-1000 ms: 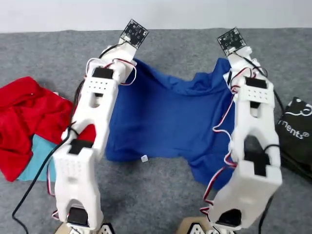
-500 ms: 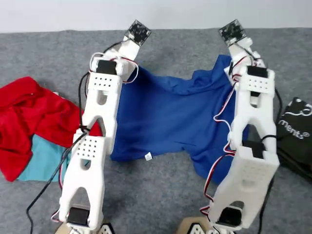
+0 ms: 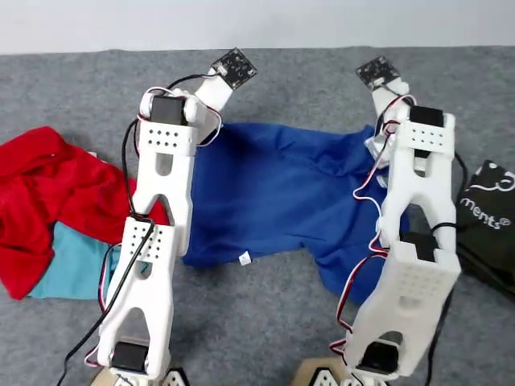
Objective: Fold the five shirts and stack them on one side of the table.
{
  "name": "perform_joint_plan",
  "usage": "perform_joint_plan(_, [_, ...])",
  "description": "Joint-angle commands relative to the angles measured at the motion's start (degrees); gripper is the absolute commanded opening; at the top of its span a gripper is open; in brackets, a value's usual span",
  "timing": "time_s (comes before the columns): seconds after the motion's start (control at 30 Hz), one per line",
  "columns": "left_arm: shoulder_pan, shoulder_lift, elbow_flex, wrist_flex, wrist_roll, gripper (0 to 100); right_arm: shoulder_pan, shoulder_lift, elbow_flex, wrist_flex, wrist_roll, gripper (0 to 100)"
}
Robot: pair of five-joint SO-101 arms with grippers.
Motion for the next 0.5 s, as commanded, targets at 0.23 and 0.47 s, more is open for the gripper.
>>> perform_joint_plan(0.23, [1.2,-12.0,3.9,1.8,-0.6,0,4.6,-5.4,-3.3,6.7,2.3,1.0])
perform_joint_plan(0.47, [4.2,-27.3,23.8,1.8,-5.7,0,7.0,-7.8,-3.3,12.5,7.7,1.0])
